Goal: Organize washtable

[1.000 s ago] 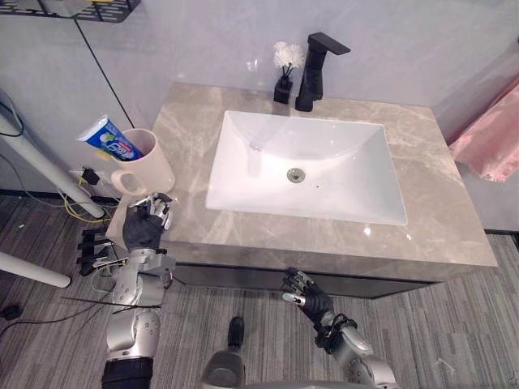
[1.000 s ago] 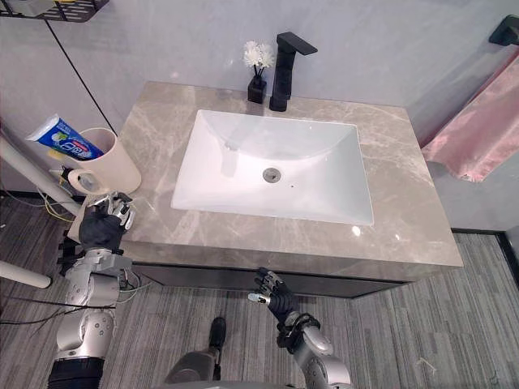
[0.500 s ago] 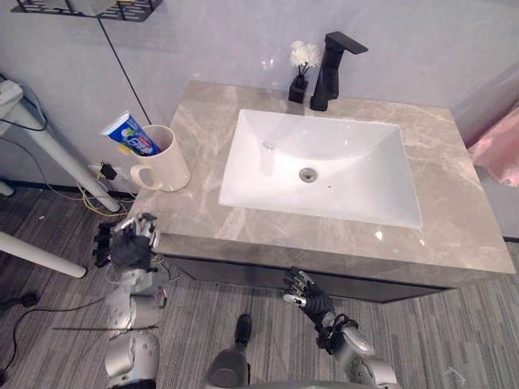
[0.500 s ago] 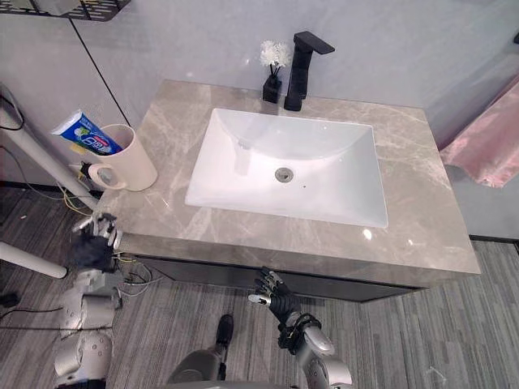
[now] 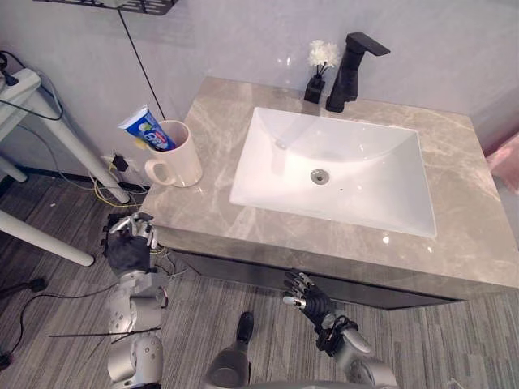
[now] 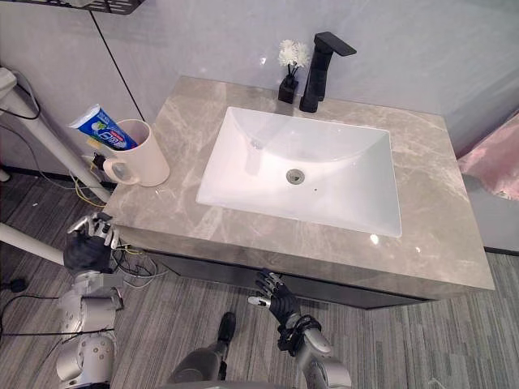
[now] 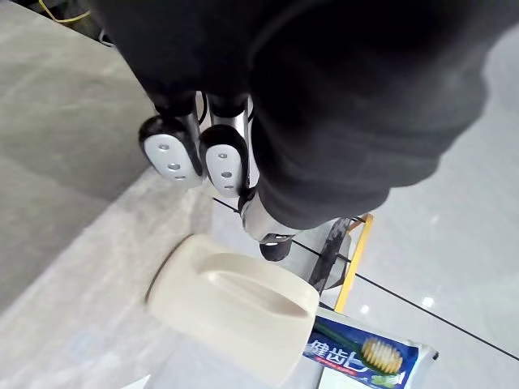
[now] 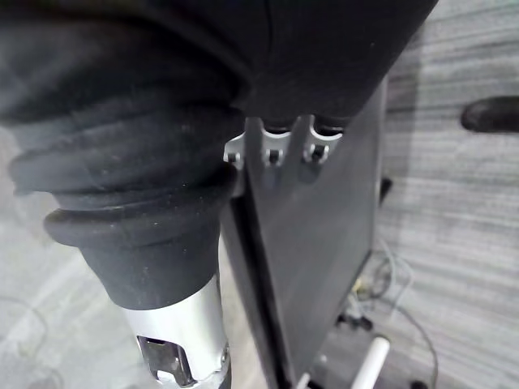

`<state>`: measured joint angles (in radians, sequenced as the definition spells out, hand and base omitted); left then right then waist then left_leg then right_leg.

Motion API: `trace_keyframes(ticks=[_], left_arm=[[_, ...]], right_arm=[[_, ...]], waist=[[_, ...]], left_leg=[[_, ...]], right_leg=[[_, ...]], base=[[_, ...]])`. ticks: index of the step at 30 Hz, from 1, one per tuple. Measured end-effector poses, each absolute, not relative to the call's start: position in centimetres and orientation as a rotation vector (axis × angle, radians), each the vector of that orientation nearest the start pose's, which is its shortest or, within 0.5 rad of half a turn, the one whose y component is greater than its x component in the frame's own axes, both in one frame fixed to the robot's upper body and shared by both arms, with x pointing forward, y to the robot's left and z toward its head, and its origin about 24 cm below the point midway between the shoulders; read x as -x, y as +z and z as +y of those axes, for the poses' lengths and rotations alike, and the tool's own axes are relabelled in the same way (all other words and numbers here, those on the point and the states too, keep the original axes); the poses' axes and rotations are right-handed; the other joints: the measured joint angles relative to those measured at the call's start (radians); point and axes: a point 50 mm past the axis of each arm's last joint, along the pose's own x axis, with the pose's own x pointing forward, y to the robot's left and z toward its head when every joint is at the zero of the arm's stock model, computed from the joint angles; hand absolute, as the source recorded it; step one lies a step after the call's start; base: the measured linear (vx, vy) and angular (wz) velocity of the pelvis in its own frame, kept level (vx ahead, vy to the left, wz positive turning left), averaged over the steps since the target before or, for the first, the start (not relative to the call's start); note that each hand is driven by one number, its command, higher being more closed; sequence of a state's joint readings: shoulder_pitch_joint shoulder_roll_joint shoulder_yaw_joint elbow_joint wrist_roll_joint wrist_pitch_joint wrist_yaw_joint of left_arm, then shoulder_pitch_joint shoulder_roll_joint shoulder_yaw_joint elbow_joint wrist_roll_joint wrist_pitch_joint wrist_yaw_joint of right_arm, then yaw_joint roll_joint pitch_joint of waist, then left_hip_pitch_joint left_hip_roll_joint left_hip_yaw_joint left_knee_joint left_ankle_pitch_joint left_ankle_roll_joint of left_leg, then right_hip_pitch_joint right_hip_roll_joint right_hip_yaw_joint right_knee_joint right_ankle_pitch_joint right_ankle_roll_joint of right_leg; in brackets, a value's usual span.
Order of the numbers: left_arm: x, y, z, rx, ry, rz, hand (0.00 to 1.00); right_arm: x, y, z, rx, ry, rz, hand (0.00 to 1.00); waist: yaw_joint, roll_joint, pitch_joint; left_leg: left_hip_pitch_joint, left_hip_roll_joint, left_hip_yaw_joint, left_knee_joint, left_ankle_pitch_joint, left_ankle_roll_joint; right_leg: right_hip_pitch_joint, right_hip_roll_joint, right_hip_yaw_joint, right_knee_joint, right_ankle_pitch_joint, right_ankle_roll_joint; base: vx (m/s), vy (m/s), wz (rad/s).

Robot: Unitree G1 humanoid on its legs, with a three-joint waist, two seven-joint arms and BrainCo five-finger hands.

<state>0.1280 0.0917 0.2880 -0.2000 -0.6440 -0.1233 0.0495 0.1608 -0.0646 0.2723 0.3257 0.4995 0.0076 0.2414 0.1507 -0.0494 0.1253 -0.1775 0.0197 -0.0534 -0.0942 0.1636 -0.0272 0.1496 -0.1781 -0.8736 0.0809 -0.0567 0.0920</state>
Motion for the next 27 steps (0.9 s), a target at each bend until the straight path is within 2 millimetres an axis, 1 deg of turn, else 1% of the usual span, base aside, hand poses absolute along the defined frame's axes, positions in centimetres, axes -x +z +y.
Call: trace_keyframes(ticks=[4, 6, 8, 14, 21, 23, 27], left_arm=[[-21.8, 9.6, 25.9, 0.415, 0.352, -0.354, 1.0], [-21.8, 11.0, 26.6, 0.395, 0.367, -0.418, 1.0], [-21.8, 11.5, 27.1, 0.372, 0.371, -0.437, 1.0], [-21.5, 12.0, 28.0, 0.346, 0.404, -0.453, 1.0], [-22.4, 13.7, 28.3, 0.289, 0.373, -0.498, 1.0], [-22.7, 13.8, 28.3, 0.294, 0.368, -0.5, 1.0], [-23.1, 13.1, 28.3, 0.286, 0.361, -0.462, 1.0]], right_arm=[[-18.4, -6.3, -10.2, -0.469, 0.331, 0.488, 0.0], [-18.4, -6.3, -10.2, -0.468, 0.33, 0.487, 0.0], [-18.4, -6.3, -10.3, -0.468, 0.33, 0.487, 0.0], [-18.4, -6.2, -10.4, -0.468, 0.327, 0.485, 0.0], [-18.5, -6.2, -10.6, -0.461, 0.326, 0.484, 0.0], [-18.5, -6.2, -10.6, -0.458, 0.326, 0.484, 0.0], [-18.6, -6.2, -10.7, -0.453, 0.328, 0.482, 0.0]], waist=[[0.0, 0.002, 0.001], [0.001, 0.004, 0.002], [0.002, 0.005, 0.003], [0.003, 0.005, 0.003], [0.003, 0.004, 0.003], [0.004, 0.003, 0.004], [0.0, -0.002, 0.008]], left_leg=[[0.004, 0.001, 0.003, 0.0, 0.0, 0.0], [0.005, 0.001, 0.004, 0.0, 0.0, 0.0], [0.006, 0.001, 0.005, 0.0, 0.0, 0.0], [0.007, 0.001, 0.011, 0.0, -0.002, 0.003], [0.007, 0.001, 0.016, 0.0, -0.002, 0.003], [0.007, 0.002, 0.02, 0.0, -0.002, 0.002], [0.006, 0.007, 0.033, 0.0, -0.001, 0.001]], right_leg=[[-0.001, 0.0, 0.001, 0.0, 0.0, 0.0], [-0.001, 0.0, 0.001, -0.001, 0.0, 0.0], [0.0, 0.0, 0.001, -0.003, 0.0, 0.0], [0.001, 0.002, 0.001, -0.013, 0.0, 0.0], [-0.001, 0.001, 0.003, -0.013, 0.0, 0.0], [-0.003, 0.0, 0.01, -0.013, 0.0, 0.0], [-0.013, 0.001, 0.026, -0.013, 0.0, 0.0]], base=[[0.0, 0.0, 0.0], [-0.02, -0.006, -0.01], [-0.02, -0.006, -0.01], [-0.04, -0.014, -0.03], [-0.01, -0.002, -0.01], [-0.01, -0.002, -0.06], [-0.04, -0.014, -0.13]])
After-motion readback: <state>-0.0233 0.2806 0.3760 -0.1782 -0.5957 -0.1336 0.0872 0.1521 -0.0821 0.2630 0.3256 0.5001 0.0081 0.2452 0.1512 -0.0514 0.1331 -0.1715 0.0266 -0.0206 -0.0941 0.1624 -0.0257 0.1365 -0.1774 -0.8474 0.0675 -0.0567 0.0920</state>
